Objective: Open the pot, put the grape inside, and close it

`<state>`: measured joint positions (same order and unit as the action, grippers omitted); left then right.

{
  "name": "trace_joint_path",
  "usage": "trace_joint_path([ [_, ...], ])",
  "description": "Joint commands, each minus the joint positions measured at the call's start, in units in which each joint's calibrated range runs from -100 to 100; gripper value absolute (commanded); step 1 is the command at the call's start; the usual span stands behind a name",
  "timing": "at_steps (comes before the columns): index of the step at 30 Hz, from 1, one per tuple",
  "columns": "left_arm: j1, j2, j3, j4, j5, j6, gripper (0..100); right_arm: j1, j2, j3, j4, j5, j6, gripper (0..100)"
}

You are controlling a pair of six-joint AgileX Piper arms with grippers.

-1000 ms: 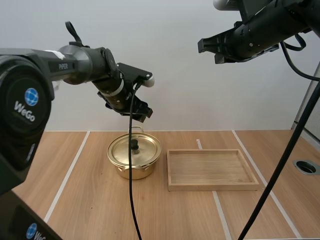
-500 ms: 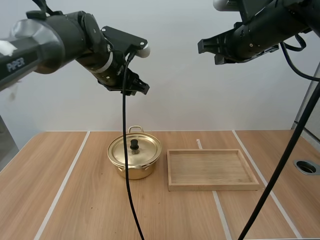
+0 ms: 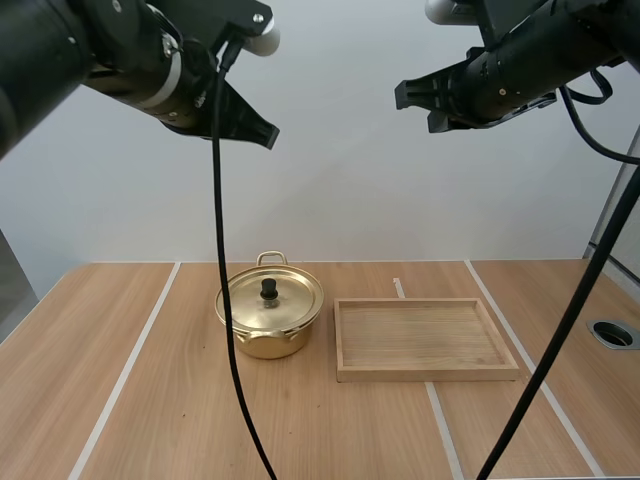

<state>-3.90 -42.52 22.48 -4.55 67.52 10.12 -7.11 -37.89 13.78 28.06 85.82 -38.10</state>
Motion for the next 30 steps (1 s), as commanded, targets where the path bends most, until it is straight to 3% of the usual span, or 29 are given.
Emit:
trace_joint_path([
  [1,-0.02,-3.74,-0.55,0.08,-0.52,-0.69,0,-0.2,-0.81,-0.24,2.1,0.49,0.09,0],
  [7,-0.02,-10.67,-0.55,-0.15,0.02,-0.69,0,-0.2,-0.81,-0.24,7.38,2.4,4.26,0],
  [12,-0.02,-13.35,-0.72,-0.98,2.58,-1.08,0,-0.2,-1.19,-0.24,11.5,5.37,1.06,0],
  [17,-0.02,-15.97,-0.39,2.05,3.36,-13.62,0,-0.2,-5.37,1.7,12.87,2.58,0.84,0],
  [21,0.46,-18.68,-0.39,7.01,1.54,-21.77,0,-0.2,-10.9,9.14,12.87,-3.83,-1.03,0],
  [26,2.31,-22.78,-0.27,12.22,4.02,-27.27,0,-0.2,-17.28,19.39,12.87,-8.36,-3.53,0],
  [30,2.71,-28.31,2.06,11.96,4.36,-28.21,0,-0.2,-22.05,24.87,12.87,-10.05,-4.3,0],
])
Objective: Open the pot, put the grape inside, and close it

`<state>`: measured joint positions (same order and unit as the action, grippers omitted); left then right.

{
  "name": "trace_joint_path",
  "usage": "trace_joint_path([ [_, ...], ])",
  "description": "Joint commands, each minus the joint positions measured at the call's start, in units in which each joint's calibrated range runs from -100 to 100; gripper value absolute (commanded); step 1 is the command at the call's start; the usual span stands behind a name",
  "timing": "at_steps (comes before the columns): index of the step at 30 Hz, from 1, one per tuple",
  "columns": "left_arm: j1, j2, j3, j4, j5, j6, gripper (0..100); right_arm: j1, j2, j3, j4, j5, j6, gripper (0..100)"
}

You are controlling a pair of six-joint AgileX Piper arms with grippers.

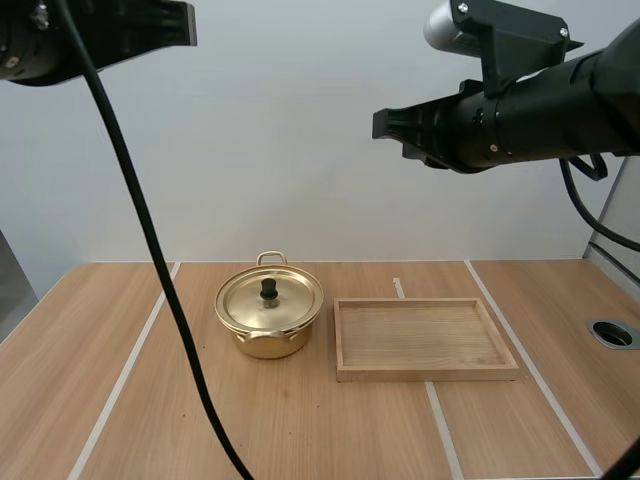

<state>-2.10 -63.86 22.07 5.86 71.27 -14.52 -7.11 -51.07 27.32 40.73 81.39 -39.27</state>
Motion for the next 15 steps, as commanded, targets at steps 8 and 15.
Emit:
trace_joint_path([
  [8,0.91,-22.28,19.34,1.56,-2.82,-3.73,0,-0.2,-25.11,22.76,0.08,-5.76,-4.12,0],
  [15,0.91,-28.32,33.01,1.45,-7.14,-3.53,0,-0.2,-38.45,30.13,0.08,-7.61,-6.71,0],
])
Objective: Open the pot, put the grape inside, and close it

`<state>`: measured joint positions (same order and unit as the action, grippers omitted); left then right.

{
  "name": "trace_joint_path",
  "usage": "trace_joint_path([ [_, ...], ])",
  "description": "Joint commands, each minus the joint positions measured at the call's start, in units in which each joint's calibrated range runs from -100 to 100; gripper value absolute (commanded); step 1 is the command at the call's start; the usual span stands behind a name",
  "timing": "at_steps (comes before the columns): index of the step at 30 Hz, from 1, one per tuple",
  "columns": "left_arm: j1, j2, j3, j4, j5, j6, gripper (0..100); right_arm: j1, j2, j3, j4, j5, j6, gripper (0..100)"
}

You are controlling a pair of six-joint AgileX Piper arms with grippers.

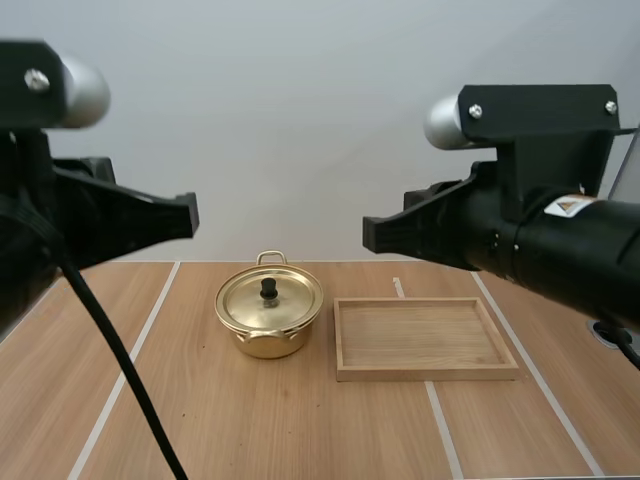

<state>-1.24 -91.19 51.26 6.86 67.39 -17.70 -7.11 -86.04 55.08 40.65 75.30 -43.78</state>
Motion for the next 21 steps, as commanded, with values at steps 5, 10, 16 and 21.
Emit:
trace_joint_path([
  [5,0.05,-1.07,11.32,0.44,-8.71,0.72,0,-0.2,-6.98,8.58,-4.0,-7.44,-2.35,0],
  [10,0.05,-1.15,17.98,0.44,-13.3,1.97,0,-0.2,-6.98,14.86,-7.98,-15.66,-2.35,0],
  [16,0.05,-1.38,24.2,0.6,-19.42,5.1,0,-0.2,-6.86,22.52,-7.98,-23.04,-2.38,0],
  [21,0.05,-1.38,27.76,0.6,-22.2,5.1,0,-0.2,-6.86,29.4,-8.23,-28.96,-2.47,0],
])
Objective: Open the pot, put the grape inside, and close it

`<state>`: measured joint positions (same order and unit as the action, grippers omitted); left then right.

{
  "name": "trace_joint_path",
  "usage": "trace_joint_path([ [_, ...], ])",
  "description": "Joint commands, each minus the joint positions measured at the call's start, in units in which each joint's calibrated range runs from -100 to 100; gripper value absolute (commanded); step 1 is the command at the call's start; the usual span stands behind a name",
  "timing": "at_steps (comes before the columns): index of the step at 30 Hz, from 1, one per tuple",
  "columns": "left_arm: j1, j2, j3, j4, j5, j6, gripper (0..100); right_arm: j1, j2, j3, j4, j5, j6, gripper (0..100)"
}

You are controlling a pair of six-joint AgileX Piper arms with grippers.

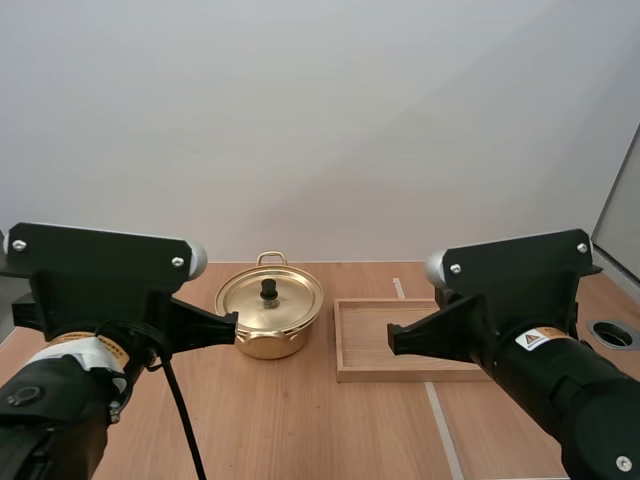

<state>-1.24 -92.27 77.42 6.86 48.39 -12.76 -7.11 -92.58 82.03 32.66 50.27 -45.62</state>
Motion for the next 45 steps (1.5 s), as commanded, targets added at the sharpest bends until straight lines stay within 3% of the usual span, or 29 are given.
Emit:
trace_joint_path([
  [1,0.05,-0.29,2.61,0.6,-3.75,0.16,0,-0.2,-0.32,3.38,-0.37,-4.53,-0.63,0],
  [10,0.05,-0.29,11.47,1.01,-9.89,0.25,0,-0.2,-0.32,8.75,-0.48,-6.2,-4.36,0],
  [24,0.05,-0.29,18.9,1.14,-16.51,-0.29,0,-0.2,-0.32,17.72,-1.7,-14.77,-4.7,0],
  [31,0.05,-0.29,22.39,0.69,-20.96,-0.29,0,-0.2,-0.32,17.97,-1.7,-17.85,-4.79,0],
  [39,0.05,-0.29,22.58,0.69,-24.71,-8.54,0,-0.2,-0.32,17.97,-1.32,-17.94,-4.79,0],
  [45,0.05,-0.29,22.58,0.69,-24.88,-8.75,0,-0.2,-0.32,17.97,-1.33,-19.18,-4.7,0],
])
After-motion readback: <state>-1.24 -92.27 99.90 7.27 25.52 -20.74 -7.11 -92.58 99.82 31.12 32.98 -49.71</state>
